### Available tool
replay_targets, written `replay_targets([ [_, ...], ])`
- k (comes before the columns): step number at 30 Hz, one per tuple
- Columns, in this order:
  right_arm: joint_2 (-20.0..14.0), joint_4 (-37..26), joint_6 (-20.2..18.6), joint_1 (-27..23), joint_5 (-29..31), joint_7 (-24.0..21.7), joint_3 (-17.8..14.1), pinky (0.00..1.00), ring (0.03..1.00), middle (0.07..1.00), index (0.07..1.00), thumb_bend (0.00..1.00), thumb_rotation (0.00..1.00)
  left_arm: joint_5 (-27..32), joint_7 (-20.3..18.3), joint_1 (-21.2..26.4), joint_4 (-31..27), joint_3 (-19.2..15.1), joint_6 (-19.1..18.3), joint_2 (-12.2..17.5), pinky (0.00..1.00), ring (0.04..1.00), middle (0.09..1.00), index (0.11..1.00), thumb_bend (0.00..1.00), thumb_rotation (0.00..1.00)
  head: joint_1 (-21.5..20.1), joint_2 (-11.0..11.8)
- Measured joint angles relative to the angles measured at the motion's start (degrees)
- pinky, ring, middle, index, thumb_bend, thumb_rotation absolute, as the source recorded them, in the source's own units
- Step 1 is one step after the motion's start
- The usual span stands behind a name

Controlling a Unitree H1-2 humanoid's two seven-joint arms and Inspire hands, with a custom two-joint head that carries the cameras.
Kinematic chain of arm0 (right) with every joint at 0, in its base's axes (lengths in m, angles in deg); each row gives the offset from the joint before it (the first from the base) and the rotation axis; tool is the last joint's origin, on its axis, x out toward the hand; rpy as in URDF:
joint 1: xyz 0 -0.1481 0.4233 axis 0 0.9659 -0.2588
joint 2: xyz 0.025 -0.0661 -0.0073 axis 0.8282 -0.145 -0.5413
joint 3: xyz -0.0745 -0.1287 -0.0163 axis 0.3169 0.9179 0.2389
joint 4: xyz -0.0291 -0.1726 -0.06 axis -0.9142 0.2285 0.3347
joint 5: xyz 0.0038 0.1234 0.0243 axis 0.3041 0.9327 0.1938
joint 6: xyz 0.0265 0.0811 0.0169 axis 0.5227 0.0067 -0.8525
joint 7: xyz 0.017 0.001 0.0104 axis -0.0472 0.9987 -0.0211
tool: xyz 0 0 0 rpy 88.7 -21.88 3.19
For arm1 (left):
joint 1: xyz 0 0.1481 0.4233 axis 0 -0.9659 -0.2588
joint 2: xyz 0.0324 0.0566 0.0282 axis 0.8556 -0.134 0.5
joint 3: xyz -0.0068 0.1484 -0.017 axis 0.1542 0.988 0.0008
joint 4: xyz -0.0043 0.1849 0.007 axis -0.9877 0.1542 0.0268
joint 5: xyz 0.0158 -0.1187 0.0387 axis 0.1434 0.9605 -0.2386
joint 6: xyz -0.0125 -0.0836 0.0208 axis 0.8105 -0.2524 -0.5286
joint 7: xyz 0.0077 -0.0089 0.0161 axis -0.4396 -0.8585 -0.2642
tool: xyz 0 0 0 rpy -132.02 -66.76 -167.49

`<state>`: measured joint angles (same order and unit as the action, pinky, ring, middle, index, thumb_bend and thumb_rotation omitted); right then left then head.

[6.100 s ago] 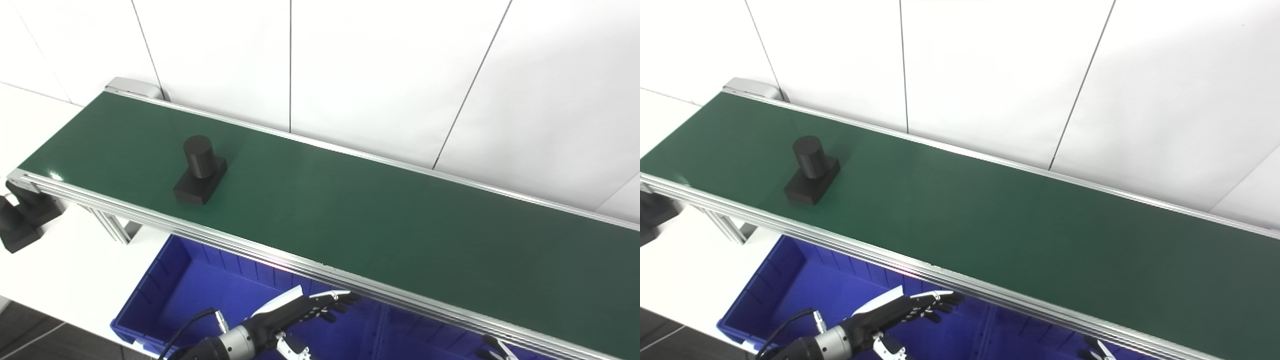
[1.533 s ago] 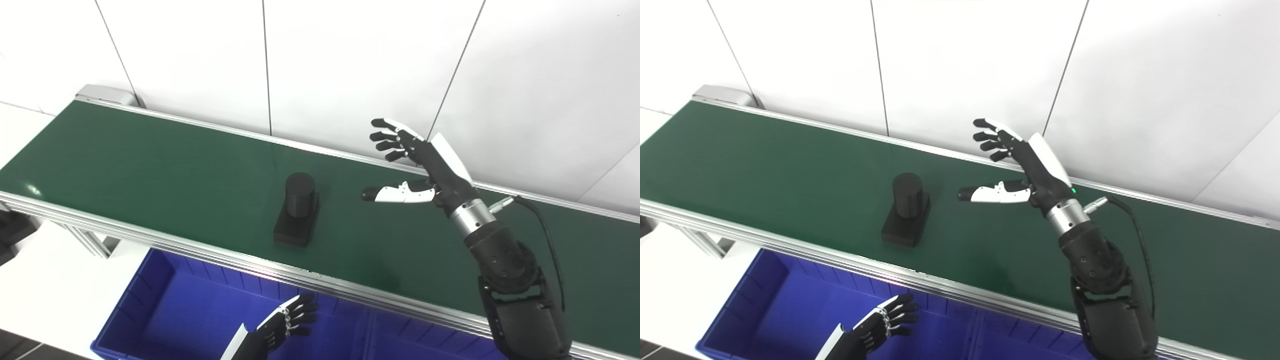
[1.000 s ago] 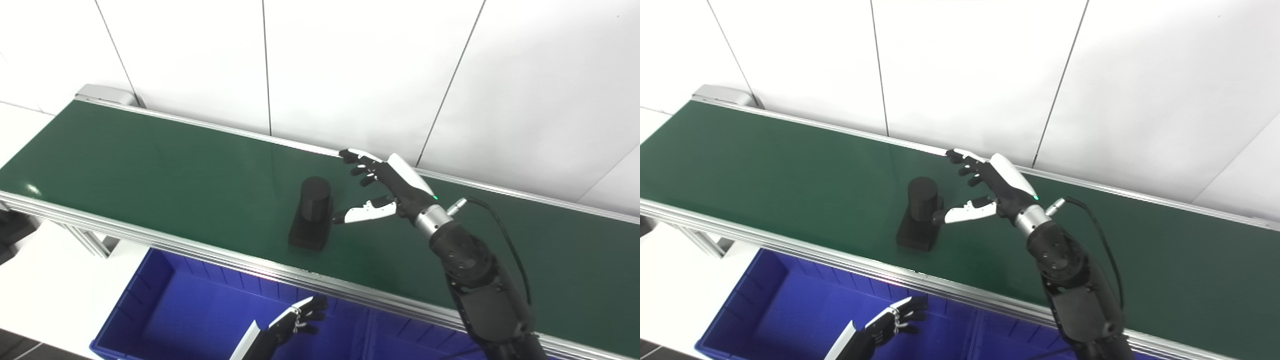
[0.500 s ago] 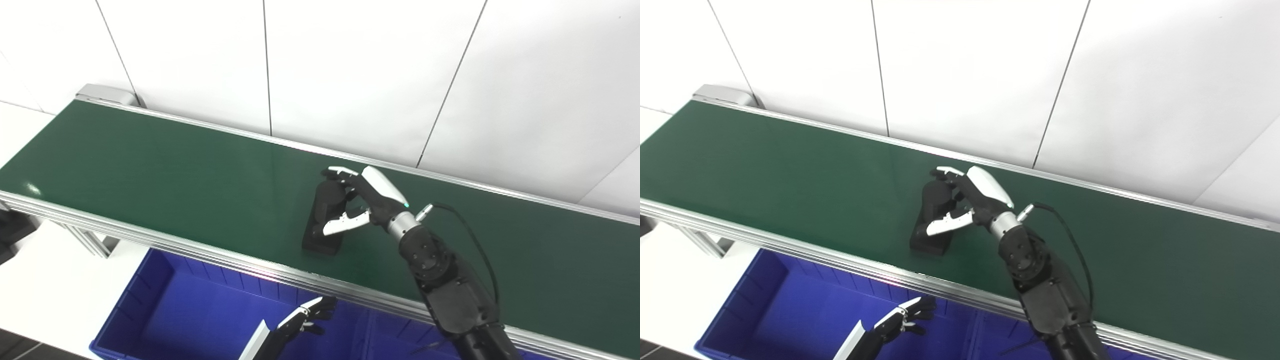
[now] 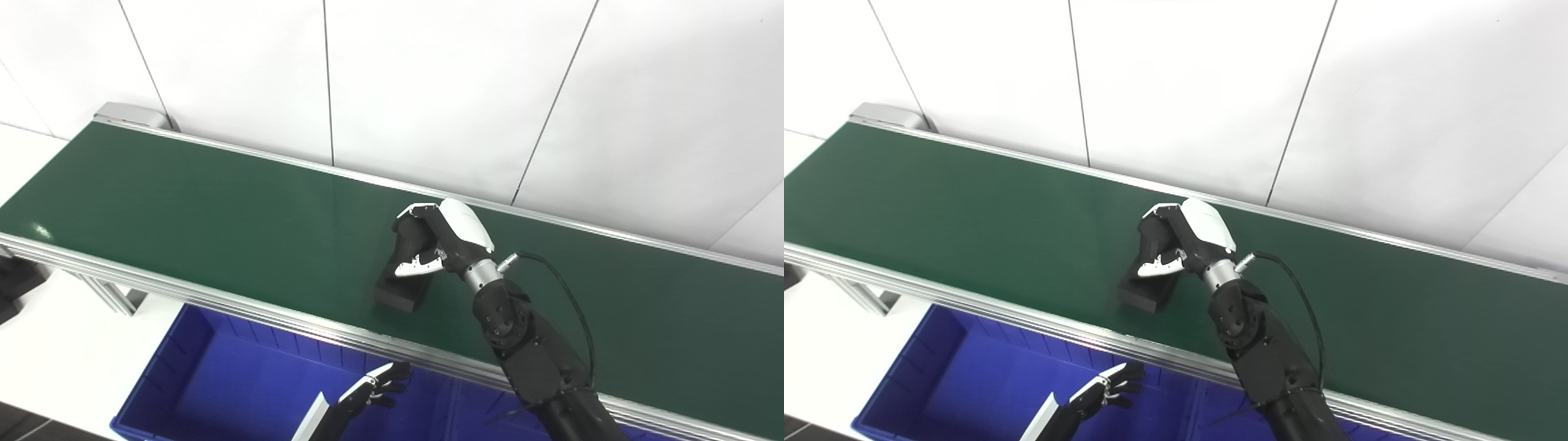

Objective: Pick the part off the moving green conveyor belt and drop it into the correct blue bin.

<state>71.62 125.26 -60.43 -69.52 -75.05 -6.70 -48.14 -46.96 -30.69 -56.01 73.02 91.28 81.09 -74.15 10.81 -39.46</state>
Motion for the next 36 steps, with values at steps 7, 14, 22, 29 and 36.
replay_targets([
  [7,-0.4,-3.4,0.4,2.3,-0.7,2.5,-0.7,0.35,0.384,0.482,0.561,0.50,0.00,0.9,-0.2,0.2,0.0,-0.1,0.0,0.8,0.71,0.810,0.860,0.875,1.00,0.57,-0.9,0.1],
  [14,-1.6,-11.2,0.6,5.0,-0.5,3.1,-2.3,0.35,0.383,0.487,0.564,0.50,0.00,2.6,-1.7,1.0,-0.4,-0.3,0.0,1.7,0.73,0.814,0.864,0.878,1.00,0.56,-2.1,-0.4],
  [22,-4.2,-29.7,0.5,13.6,4.4,-0.4,-6.3,0.36,0.393,0.498,0.559,0.50,0.00,4.7,-5.7,0.9,-2.4,-1.9,0.0,1.8,0.74,0.824,0.876,0.881,1.00,0.56,-4.1,-2.1],
  [29,-9.7,-42.7,-0.2,23.7,7.4,-5.2,-9.2,0.34,0.383,0.487,0.568,0.50,0.00,6.3,-9.9,0.6,-4.3,-4.5,0.0,1.9,0.75,0.832,0.881,0.886,1.00,0.55,-5.8,-3.8],
  [36,-12.9,-51.7,-1.3,32.6,9.3,-10.2,-11.1,0.34,0.373,0.479,0.566,0.50,0.00,8.6,-15.9,0.8,-7.3,-7.5,-1.0,1.7,0.76,0.848,0.897,0.902,1.00,0.55,-7.9,-6.9],
])
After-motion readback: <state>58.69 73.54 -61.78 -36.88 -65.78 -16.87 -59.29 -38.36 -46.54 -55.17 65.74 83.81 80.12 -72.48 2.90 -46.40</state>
